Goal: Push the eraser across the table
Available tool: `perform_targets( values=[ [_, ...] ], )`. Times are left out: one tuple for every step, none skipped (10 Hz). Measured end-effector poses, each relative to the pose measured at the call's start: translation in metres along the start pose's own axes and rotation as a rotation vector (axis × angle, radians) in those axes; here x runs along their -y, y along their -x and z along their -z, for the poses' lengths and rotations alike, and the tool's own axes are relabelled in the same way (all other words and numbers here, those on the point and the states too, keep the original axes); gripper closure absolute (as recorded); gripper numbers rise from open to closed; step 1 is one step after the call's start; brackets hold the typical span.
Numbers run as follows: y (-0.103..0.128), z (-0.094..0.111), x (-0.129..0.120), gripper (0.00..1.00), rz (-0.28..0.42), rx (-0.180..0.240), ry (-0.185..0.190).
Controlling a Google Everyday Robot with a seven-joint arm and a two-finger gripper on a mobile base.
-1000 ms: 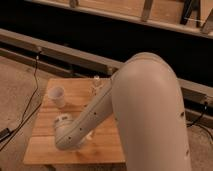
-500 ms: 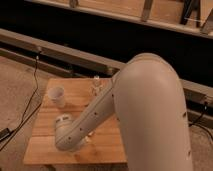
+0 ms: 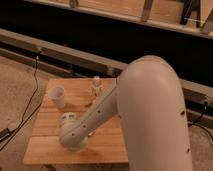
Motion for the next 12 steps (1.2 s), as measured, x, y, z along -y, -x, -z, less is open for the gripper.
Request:
perform_targets(
  values=[
    [0.003,-0.002,0.001,0.99,0.009,-0.003,0.002],
    [0.006,-0.002,0.001,1.0,0.017,-0.004,0.004],
    [0.011,-0.002,0.001,1.0,0.027,-0.003,0.002],
    [0.015,-0.002,-0.001,1.0,0.038,-0.001,0.001],
    [0.02,-0.001,-0.005,1.0,0.055,0.001,0.003],
    [0.024,0.0,-0.008,1.0,0.068,0.003,0.003],
    [0.03,0.001,-0.014,1.0,0.084,0.007,0.005],
    [0.035,0.003,-0.02,1.0,0.099,0.01,0.006],
    [0.038,0.003,-0.022,1.0,0.109,0.011,0.004],
    [0.043,0.003,-0.029,1.0,0.126,0.014,0.004],
    [0.047,0.003,-0.035,1.0,0.141,0.017,0.004],
    [0.053,0.002,-0.043,1.0,0.162,0.023,0.002]
  ],
)
